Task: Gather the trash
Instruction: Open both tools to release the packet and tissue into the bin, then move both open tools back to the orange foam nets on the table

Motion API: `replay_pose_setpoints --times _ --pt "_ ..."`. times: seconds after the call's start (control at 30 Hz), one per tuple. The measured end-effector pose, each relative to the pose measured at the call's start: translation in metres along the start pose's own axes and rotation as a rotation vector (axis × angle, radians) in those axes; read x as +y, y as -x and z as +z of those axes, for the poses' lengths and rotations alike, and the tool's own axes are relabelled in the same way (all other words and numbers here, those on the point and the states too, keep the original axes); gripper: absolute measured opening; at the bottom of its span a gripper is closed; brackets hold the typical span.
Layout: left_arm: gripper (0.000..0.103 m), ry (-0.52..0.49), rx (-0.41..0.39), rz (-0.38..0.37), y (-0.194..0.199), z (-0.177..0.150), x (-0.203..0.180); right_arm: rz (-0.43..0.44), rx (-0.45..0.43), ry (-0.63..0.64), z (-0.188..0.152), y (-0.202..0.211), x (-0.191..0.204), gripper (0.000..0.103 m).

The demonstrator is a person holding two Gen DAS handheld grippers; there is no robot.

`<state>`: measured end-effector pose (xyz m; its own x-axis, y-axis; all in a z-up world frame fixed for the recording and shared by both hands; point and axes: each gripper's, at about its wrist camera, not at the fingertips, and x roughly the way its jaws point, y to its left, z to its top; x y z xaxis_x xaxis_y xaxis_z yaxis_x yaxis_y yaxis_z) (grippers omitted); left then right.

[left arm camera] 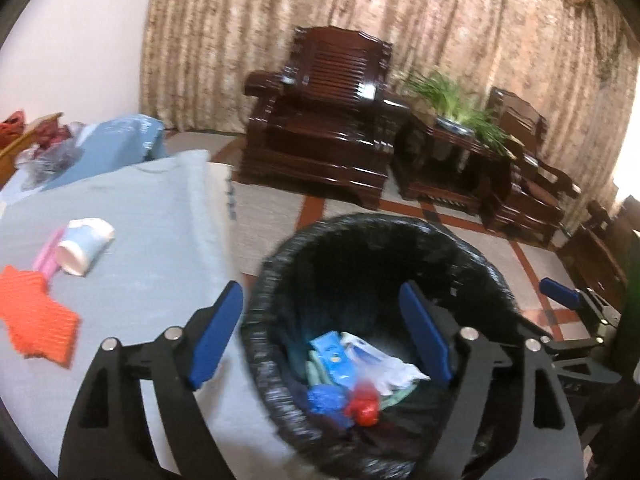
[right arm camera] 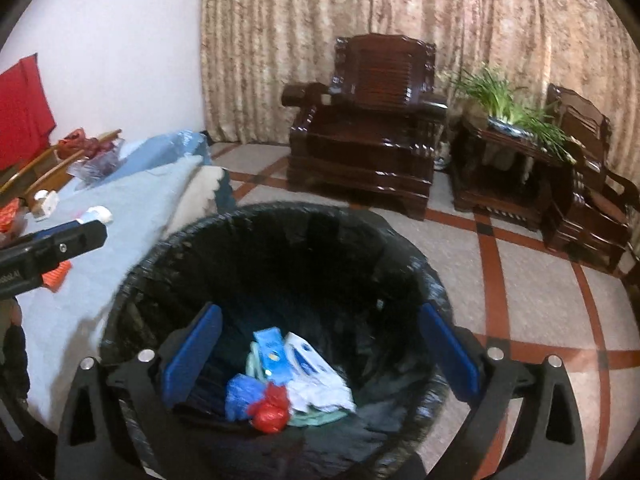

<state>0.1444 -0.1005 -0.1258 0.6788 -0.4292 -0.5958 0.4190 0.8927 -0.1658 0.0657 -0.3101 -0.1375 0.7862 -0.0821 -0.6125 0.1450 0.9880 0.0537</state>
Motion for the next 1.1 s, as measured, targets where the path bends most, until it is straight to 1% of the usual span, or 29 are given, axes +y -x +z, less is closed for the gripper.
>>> replay_pose_setpoints --times 0.1,0.3,0.37,0.5,0.7,0.87,1.1 --pt "0.083 0.017 -0.02 0.05 0.018 -0.002 0.02 0.041 -0.02 0.01 0.008 0.003 0.018 0.097" --pt "0.084 0.061 -0.056 0.154 0.052 -0.005 0.064 0.136 -0.058 0.061 0.027 0.001 0.066 0.097" --pt "0.084 0.085 -0.071 0.202 0.067 -0.009 0.084 0.165 -0.064 0.08 0.03 -0.001 0.081 0.097" --pt "0.084 0.141 -0.083 0.284 0.088 -0.018 0.124 0.224 -0.075 0.132 0.036 -0.004 0.117 0.097" --pt "0.084 0.202 -0.086 0.39 0.11 -0.027 0.171 0.296 -0.091 0.18 0.041 -0.01 0.166 0.097" --pt "0.084 0.228 -0.083 0.458 0.124 -0.038 0.201 0.352 -0.088 0.216 0.043 -0.021 0.202 0.097" --pt "0.084 0.268 -0.061 0.517 0.127 -0.052 0.239 0.431 -0.063 0.26 0.04 -0.042 0.261 0.097"
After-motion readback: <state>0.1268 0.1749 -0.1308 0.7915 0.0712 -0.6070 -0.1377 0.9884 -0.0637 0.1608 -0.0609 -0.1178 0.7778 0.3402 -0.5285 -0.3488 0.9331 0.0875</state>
